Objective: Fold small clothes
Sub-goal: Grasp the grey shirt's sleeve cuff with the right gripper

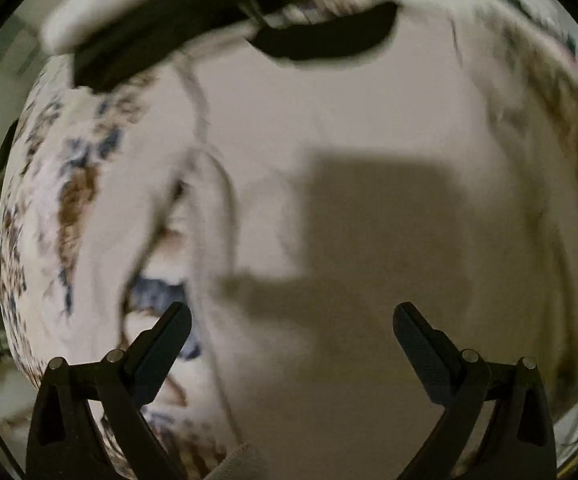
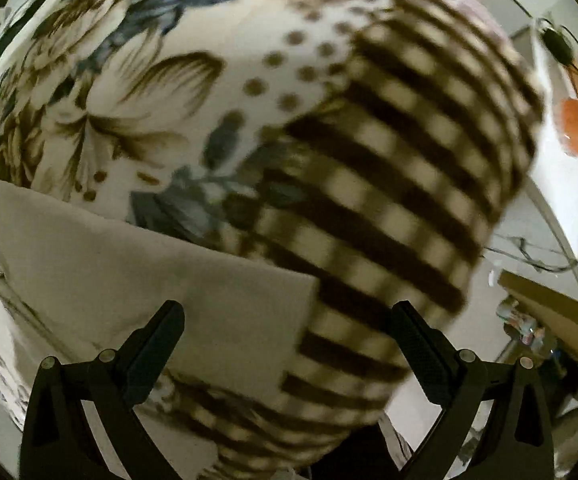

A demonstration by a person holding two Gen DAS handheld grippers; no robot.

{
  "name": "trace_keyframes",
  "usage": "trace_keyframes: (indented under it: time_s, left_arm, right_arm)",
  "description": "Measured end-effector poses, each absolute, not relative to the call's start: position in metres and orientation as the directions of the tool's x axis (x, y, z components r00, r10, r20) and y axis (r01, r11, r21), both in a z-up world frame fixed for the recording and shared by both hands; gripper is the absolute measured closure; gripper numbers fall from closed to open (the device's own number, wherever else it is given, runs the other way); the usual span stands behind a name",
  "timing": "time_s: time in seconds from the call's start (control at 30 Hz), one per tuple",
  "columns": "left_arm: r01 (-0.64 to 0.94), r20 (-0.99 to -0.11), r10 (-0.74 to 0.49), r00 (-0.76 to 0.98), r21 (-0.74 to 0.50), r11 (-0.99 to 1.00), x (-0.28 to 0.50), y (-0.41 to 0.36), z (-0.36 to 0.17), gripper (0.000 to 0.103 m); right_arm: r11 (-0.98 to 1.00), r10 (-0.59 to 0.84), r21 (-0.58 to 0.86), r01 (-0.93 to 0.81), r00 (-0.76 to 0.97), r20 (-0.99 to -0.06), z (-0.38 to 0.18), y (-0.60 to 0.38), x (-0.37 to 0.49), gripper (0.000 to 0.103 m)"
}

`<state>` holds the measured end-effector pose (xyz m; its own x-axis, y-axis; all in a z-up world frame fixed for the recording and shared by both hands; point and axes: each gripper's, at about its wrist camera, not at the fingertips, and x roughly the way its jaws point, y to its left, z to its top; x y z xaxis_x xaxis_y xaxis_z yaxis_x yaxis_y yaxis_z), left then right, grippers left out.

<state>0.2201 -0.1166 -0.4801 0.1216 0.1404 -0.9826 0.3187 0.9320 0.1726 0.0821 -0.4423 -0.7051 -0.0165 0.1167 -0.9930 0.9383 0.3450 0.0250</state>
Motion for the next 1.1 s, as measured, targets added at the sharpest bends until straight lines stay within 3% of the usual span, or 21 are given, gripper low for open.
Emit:
trace_keyframes:
  time_s: [0.1,0.23,0.33,0.43,0.5,0.57,0.63,0.87,1.03,1.07,1.1]
  left_arm:
    - [0.363,-0.981,0.182,0.061,0.192,0.912,0.219,-0.123,-0.524,0.0]
    - [0.34,-0.991,0.132,0.026,0.133,0.931,0.233,-0.121,-0.542,0.0]
    - [0.32,-0.993,0.12,-0.005,0.112,0.941,0.242,-0.119,-0.546,0.0]
    - [0.308,-0.991,0.135,-0.025,0.121,0.944,0.248,-0.12,-0.548,0.0]
    - [0.305,-0.988,0.151,-0.039,0.132,0.943,0.253,-0.124,-0.55,0.0]
    - [0.302,-0.985,0.161,-0.063,0.135,0.944,0.258,-0.125,-0.55,0.0]
    - [0.289,-0.986,0.149,-0.07,0.123,0.95,0.264,-0.124,-0.546,0.0]
    - [0.241,-0.995,0.102,-0.022,0.094,0.966,0.27,-0.105,-0.525,0.0]
    - [0.199,-0.991,0.125,0.042,0.131,0.971,0.279,-0.078,-0.498,0.0]
    - [0.188,-0.991,0.124,0.052,0.132,0.973,0.281,-0.072,-0.493,0.0]
    - [0.181,-0.991,0.122,0.059,0.131,0.975,0.282,-0.068,-0.488,0.0]
  right_arm:
    - [0.343,0.11,0.017,0.939,-0.022,-0.994,-0.718,-0.439,0.092,0.0]
    - [0.303,0.086,0.035,0.952,0.01,-0.996,-0.722,-0.437,0.094,0.004]
    - [0.273,0.07,0.058,0.96,0.04,-0.997,-0.725,-0.441,0.089,0.018]
    - [0.237,0.055,0.067,0.969,0.056,-0.997,-0.722,-0.446,0.081,0.043]
    - [0.22,0.045,0.066,0.973,0.058,-0.997,-0.717,-0.448,0.079,0.069]
    - [0.216,0.027,0.06,0.974,0.055,-0.998,-0.71,-0.45,0.08,0.087]
    - [0.227,0.006,0.066,0.972,0.066,-0.998,-0.7,-0.45,0.085,0.098]
    - [0.357,-0.102,0.075,0.931,0.118,-0.988,-0.631,-0.432,0.12,0.1]
    - [0.346,-0.003,0.068,0.936,0.073,-0.997,-0.63,-0.441,0.11,0.098]
    - [0.338,0.025,0.053,0.94,0.048,-0.999,-0.636,-0.442,0.102,0.09]
    - [0.331,0.048,0.039,0.943,0.024,-0.999,-0.643,-0.443,0.097,0.068]
